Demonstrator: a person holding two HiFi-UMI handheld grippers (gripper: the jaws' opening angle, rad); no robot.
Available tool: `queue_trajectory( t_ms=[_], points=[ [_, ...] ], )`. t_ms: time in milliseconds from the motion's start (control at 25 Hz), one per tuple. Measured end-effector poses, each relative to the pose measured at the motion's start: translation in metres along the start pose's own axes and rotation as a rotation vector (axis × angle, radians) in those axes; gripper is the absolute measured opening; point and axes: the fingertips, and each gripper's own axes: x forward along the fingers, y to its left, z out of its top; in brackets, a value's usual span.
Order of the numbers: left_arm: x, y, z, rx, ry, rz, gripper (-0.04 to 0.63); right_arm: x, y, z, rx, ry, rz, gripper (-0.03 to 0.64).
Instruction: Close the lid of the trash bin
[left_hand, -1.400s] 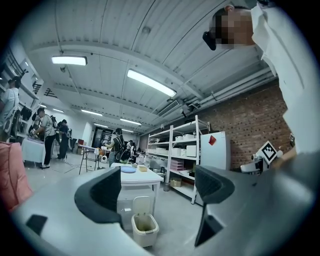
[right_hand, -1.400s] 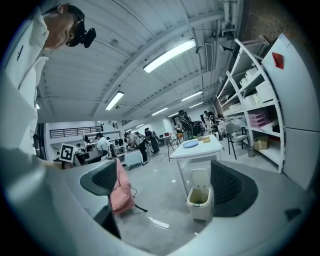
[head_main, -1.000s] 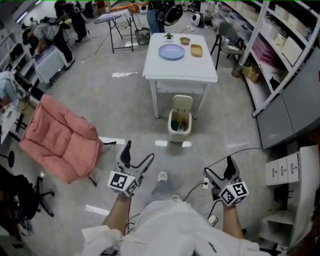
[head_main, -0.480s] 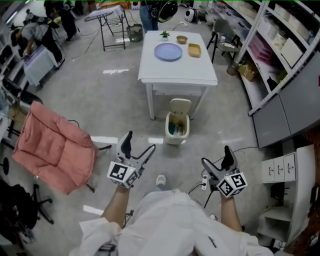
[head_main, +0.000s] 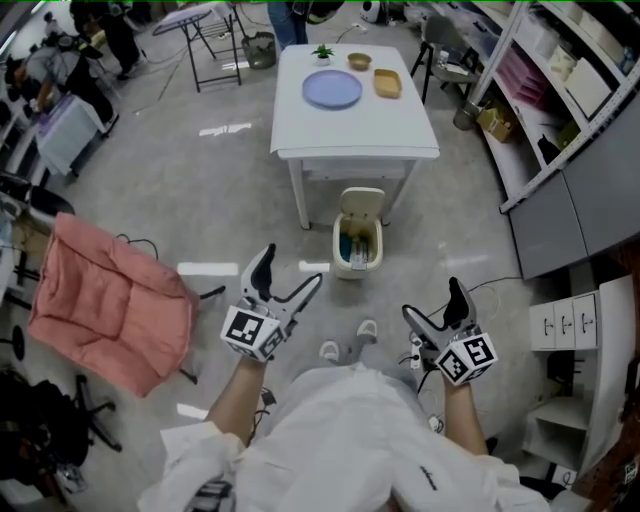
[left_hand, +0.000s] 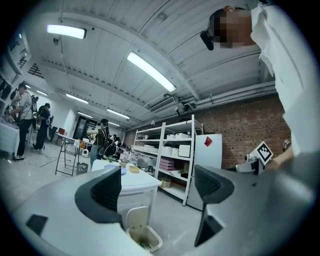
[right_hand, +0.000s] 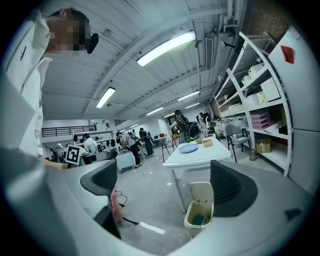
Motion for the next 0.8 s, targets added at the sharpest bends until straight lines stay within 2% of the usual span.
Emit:
queue_trajectory(
  t_ms=[400,800],
  points=[
    [0.078,0.021,-0.009,0.005,0.029,-0.005,0.443,0.055,-0.056,0.014,0.001,0.007,0.057,0.572],
    [0.192,0.049,-0.037,0.01,0.099,0.028,0.443,0.129,-0.144,0.023,0.005,0.097,0.137,0.572]
  ],
)
